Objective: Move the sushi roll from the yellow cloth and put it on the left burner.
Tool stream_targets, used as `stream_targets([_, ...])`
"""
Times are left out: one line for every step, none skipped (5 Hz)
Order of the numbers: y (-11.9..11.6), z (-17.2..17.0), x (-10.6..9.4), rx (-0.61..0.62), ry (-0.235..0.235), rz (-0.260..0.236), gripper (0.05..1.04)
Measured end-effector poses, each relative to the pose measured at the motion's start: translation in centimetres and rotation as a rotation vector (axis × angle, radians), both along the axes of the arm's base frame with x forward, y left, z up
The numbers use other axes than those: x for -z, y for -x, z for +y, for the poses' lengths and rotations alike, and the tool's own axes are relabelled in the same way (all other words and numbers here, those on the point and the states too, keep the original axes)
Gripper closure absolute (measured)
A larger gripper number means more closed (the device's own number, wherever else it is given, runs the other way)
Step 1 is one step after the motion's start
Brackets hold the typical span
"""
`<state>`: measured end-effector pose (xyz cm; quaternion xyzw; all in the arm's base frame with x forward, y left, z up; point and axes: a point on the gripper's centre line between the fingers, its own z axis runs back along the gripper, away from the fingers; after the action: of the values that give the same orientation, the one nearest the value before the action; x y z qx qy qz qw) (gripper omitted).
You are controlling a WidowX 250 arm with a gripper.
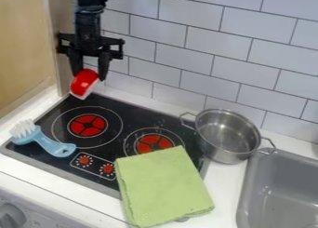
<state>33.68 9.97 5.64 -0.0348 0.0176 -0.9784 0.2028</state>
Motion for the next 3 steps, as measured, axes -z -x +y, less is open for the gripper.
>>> stream_targets([0.3,1.3,0.4,-0.036,-0.009,-0.012,0.555])
stream_targets([0.6,2.0,1.5,-0.069,-0.042,-0.013,0.555])
stream_targets([1.2,2.2,3.0,-0.086,-0.087,-0.035,0.555])
